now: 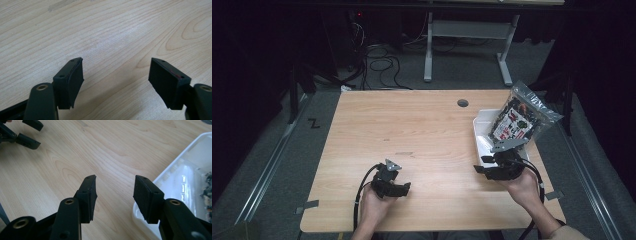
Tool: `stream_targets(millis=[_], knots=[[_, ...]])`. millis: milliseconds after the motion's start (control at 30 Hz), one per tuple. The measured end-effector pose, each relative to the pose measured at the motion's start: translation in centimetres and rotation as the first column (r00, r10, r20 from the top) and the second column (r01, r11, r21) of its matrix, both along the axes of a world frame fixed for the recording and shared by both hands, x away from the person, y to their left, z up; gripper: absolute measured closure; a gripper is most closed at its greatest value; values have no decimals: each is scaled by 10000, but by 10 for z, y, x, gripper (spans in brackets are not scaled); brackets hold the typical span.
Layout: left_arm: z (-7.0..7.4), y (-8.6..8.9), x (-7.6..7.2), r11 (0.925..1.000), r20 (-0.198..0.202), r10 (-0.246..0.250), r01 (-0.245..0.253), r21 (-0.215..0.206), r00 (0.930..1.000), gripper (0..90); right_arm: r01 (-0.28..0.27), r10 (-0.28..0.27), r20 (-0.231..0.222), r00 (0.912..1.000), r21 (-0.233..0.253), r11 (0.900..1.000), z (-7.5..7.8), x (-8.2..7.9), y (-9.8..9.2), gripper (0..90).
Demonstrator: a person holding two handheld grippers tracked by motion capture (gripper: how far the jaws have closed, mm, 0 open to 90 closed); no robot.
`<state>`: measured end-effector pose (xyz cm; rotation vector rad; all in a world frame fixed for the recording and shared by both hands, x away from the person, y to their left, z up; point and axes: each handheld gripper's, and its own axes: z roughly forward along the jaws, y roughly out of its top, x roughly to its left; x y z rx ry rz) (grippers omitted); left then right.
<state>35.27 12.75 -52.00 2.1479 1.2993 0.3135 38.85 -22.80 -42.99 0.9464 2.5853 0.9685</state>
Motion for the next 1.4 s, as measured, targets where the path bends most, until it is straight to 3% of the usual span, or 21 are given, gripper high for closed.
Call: stream_targets(millis=[467, 1000, 1400], knots=[[0, -1, -1, 10000, 2, -99, 99, -1, 10000, 284, -307, 306, -394, 9988, -40, 9995, -46, -11, 17, 528], [0, -2, -1, 9998, 30, -182, 182, -6, 9998, 286, -589, 573, -541, 9969, -282, 9979, -68, -14, 34, 525], [0, -4, -2, 9997, 124, -257, 257, 15, 9996, 286, -930, 918, -313, 9953, -382, 9949, -78, -11, 40, 512]])
